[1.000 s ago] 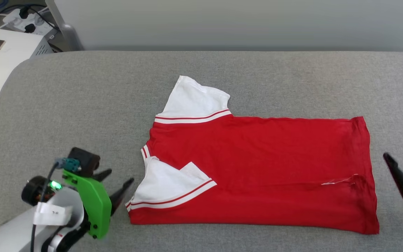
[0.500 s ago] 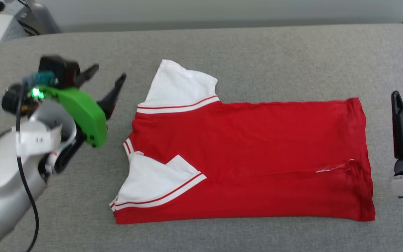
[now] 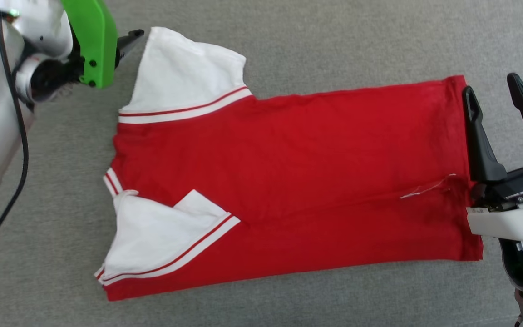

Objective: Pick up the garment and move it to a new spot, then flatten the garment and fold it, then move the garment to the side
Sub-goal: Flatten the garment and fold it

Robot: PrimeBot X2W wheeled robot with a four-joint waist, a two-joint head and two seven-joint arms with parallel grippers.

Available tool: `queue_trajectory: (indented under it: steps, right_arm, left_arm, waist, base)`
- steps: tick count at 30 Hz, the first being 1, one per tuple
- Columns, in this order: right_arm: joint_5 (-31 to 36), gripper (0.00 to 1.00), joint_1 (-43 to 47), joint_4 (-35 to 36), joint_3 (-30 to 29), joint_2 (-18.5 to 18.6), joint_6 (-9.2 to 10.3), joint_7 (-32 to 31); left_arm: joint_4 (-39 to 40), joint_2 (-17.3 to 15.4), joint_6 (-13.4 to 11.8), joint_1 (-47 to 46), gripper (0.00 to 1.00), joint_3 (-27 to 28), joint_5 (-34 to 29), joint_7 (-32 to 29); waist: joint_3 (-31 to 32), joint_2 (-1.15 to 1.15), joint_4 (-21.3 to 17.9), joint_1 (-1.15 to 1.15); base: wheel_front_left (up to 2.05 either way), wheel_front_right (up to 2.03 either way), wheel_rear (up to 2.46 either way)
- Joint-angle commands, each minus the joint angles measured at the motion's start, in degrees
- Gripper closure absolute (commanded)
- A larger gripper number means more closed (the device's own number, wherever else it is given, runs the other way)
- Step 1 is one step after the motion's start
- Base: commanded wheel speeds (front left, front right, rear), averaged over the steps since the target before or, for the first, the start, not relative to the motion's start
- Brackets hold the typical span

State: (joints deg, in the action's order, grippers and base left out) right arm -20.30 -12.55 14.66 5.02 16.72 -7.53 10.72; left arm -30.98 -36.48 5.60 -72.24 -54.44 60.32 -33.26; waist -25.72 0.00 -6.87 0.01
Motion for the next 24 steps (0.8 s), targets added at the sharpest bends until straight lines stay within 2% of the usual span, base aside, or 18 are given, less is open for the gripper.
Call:
queue_trajectory:
  steps: [1, 3, 6, 13, 18, 19, 24]
  right_arm:
    - [0.23, 0.0, -1.58, -0.34, 0.43, 0.16, 0.04, 0.63]
    - [0.16, 0.0, -2.49, -0.65, 0.86, 0.12, 0.04, 0.96]
    - [0.03, 0.0, -3.72, -1.07, 1.62, 0.23, 0.04, 1.34]
    - [-0.2, 0.0, -6.07, -2.45, 2.77, 0.63, 0.04, 2.37]
    - [-0.45, 0.0, -6.29, -3.45, 2.42, 1.51, 0.04, 2.73]
    - [-0.42, 0.0, -6.36, -3.57, 2.06, 1.71, 0.04, 2.78]
    - [0.06, 0.0, -7.47, -3.71, 0.37, 3.71, 0.04, 2.25]
  left_arm:
    - [-0.92, 0.66, 0.58, -2.44, 0.0, -0.71, 1.28, -3.66]
    - [-2.03, 1.08, 0.91, -4.55, 0.0, -1.07, 2.43, -7.52]
    - [-3.78, 1.46, 1.14, -7.03, 0.0, -2.23, 1.58, -10.17]
    - [-7.52, 2.76, 1.59, -8.23, 0.0, -6.03, -0.33, -13.58]
    - [-7.66, 2.27, 1.81, -6.85, 0.0, -8.77, -0.71, -14.48]
    - [-7.59, 2.0, 1.84, -6.58, 1.0, -9.17, -0.63, -14.38]
    - [-5.98, 1.09, 1.87, -6.2, 1.0, -10.35, -0.95, -9.9]
  waist:
    - [-5.8, 0.0, -4.24, -0.01]
    - [-7.27, 0.0, -4.82, -0.01]
    - [-9.25, 0.0, -5.58, -0.01]
    - [-11.32, 0.0, -6.23, -0.01]
    - [-10.56, 0.0, -5.73, -0.01]
    - [-10.23, 0.0, -5.57, -0.01]
    - [-7.98, 0.0, -4.4, -0.01]
  base:
    - [0.0, 0.0, 0.0]
    - [0.0, 0.0, 0.0]
    - [0.0, 0.0, 0.0]
    - [0.0, 0.0, 0.0]
    - [0.0, 0.0, 0.0]
    - [0.0, 0.0, 0.0]
    - [0.0, 0.0, 0.0]
